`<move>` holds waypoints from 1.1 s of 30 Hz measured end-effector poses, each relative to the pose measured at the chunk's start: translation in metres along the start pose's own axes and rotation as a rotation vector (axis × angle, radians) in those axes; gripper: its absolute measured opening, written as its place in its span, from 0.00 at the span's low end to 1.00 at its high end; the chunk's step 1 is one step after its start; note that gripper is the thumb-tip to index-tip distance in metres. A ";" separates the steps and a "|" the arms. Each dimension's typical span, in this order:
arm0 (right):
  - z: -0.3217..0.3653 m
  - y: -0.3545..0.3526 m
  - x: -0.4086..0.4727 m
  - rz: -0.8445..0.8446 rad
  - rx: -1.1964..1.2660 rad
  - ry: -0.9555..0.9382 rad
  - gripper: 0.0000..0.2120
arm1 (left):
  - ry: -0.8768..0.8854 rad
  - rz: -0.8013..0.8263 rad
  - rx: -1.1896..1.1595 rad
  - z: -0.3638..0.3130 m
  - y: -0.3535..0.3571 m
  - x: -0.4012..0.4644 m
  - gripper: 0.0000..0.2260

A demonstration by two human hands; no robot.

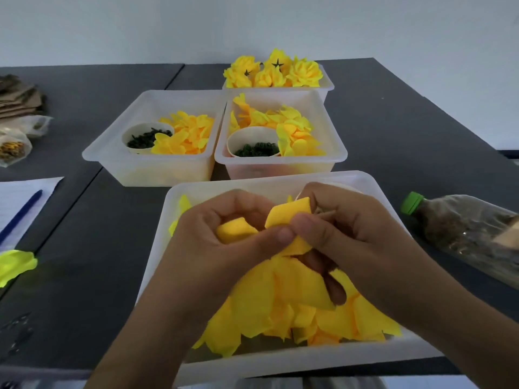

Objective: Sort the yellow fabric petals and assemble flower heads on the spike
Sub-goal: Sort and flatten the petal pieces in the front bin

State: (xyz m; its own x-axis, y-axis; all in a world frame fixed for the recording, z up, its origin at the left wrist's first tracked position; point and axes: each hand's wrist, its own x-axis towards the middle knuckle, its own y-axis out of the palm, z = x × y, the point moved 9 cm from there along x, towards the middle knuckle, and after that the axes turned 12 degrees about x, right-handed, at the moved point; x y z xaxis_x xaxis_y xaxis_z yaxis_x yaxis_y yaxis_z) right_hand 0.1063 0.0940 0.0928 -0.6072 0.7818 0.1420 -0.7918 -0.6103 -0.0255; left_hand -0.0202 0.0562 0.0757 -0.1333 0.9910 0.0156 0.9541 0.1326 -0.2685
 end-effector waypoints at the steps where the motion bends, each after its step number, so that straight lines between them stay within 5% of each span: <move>1: -0.007 0.002 -0.001 0.015 0.143 0.048 0.19 | -0.038 0.008 -0.119 0.006 0.000 -0.001 0.18; 5: -0.023 0.014 -0.001 0.127 0.349 0.181 0.16 | -0.113 0.054 -0.131 0.012 0.008 -0.012 0.18; 11: -0.028 0.018 -0.004 0.450 0.110 0.240 0.15 | 0.033 0.023 0.269 -0.001 -0.004 -0.015 0.16; 15: -0.021 0.016 -0.003 0.356 0.044 0.068 0.15 | 0.110 0.085 0.363 -0.011 -0.002 -0.012 0.14; 18: -0.019 0.016 -0.005 0.305 0.260 0.032 0.12 | 0.186 0.073 0.369 -0.021 0.002 -0.011 0.10; 23: -0.026 0.017 -0.012 0.267 0.623 0.172 0.34 | 0.065 0.150 0.093 -0.019 0.019 -0.013 0.07; 25: -0.019 0.007 -0.010 0.182 0.479 0.098 0.30 | 0.067 0.038 0.163 -0.021 0.012 -0.014 0.12; 29: 0.013 -0.009 -0.014 -0.081 -0.284 -0.238 0.22 | 0.124 -0.296 0.569 -0.037 -0.005 -0.029 0.18; 33: 0.015 -0.014 -0.021 -0.195 -0.391 -0.249 0.20 | 0.229 -0.372 0.665 -0.054 0.004 -0.036 0.15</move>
State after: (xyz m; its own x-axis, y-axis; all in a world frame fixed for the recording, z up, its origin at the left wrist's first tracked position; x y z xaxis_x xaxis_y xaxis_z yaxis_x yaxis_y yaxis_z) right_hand 0.1313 0.0845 0.1046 -0.4490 0.7931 0.4115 -0.8834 -0.3252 -0.3373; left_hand 0.0026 0.0225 0.1263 -0.2842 0.8735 0.3953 0.4882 0.4866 -0.7245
